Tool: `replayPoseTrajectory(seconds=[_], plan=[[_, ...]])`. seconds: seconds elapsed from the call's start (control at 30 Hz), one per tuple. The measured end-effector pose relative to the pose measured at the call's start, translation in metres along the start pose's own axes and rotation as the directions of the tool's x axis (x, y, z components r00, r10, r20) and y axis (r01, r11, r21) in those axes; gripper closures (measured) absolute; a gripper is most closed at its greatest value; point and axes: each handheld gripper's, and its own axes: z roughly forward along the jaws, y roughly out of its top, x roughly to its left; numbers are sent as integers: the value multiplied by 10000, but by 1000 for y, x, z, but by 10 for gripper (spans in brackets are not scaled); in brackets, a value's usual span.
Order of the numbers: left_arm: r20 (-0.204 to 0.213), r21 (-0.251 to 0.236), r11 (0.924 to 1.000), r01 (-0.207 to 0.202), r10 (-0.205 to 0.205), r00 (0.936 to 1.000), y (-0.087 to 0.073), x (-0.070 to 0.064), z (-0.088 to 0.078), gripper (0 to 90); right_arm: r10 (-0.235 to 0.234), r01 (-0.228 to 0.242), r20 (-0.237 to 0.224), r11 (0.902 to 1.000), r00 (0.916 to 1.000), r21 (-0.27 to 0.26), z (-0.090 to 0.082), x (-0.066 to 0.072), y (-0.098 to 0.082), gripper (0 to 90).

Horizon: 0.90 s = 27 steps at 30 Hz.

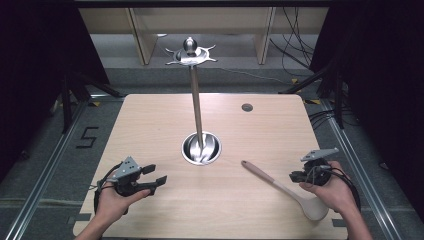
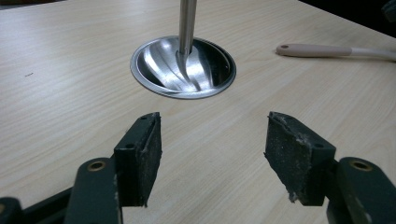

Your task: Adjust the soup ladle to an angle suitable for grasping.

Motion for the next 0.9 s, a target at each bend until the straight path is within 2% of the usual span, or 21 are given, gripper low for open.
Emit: replayPoseTrajectory(seconds=[0.07,0.1,0.13,0.23,0.27,0.3,0.33,0.37,0.4,0.43,0.47,0.5,0.57,0.63,0.73,0.8,0.83,0.9], plan=[[-5,2,10000,-7,7,10000,0,0,0,356,117,-143,405,9979,9991,629,0,-2,0,893],[-5,2,10000,-7,7,10000,0,0,0,356,117,-143,405,9979,9991,629,0,-2,0,893],[4,-3,10000,-1,1,10000,0,0,0,356,65,-166,940,9941,9955,1068,4,-7,-1,900],[-96,59,9999,-131,132,9999,0,0,-1,356,-60,-196,1361,9824,9907,1856,10,-11,-2,900],[-5,59,10000,-45,45,10000,0,0,0,356,-131,-185,1496,9780,9887,2078,12,-12,-2,900],[-5,59,10000,-45,45,10000,0,0,0,356,-131,-185,1496,9780,9887,2078,12,-12,-2,900],[-28,65,10000,-49,49,10000,0,0,0,356,-216,-230,1666,9650,9858,2613,15,-14,-3,900],[-28,65,10000,-49,49,10000,0,0,0,356,-216,-230,1666,9650,9858,2613,15,-14,-3,900],[-21,60,10000,-47,47,10000,0,0,0,356,-267,-235,1678,9567,9855,2900,17,-17,-3,900],[-18,62,10000,-70,70,10000,0,0,0,356,-275,-238,1635,9525,9862,3037,18,-17,-3,900],[-18,62,10000,-70,70,10000,0,0,0,356,-275,-238,1635,9525,9862,3037,18,-17,-3,900],[29,65,10000,-26,26,10000,0,-1,1,356,-273,-219,1409,9414,9897,3367,22,-17,-3,900],[34,63,10000,-30,30,10000,0,-1,1,356,-429,-3,1176,9386,9921,3450,27,-18,-3,900],[-32,64,9999,-98,98,9999,0,-1,0,356,-244,-196,1137,9287,9932,3702,29,-14,-3,900],[65,79,10000,-6,6,10000,0,-1,1,356,-203,-225,1090,9256,9938,3779,33,-13,-3,900],[-32,79,9999,-85,85,10000,0,-1,0,356,-253,-167,1030,9219,9944,3871,33,-13,-3,900],[71,76,10000,-7,6,10000,0,-1,1,356,-372,11,924,9317,9950,3631,33,-9,-1,900],[61,86,10000,-24,23,10000,0,-1,1,356,-424,181,655,9426,9970,3335,32,-6,2,900]])
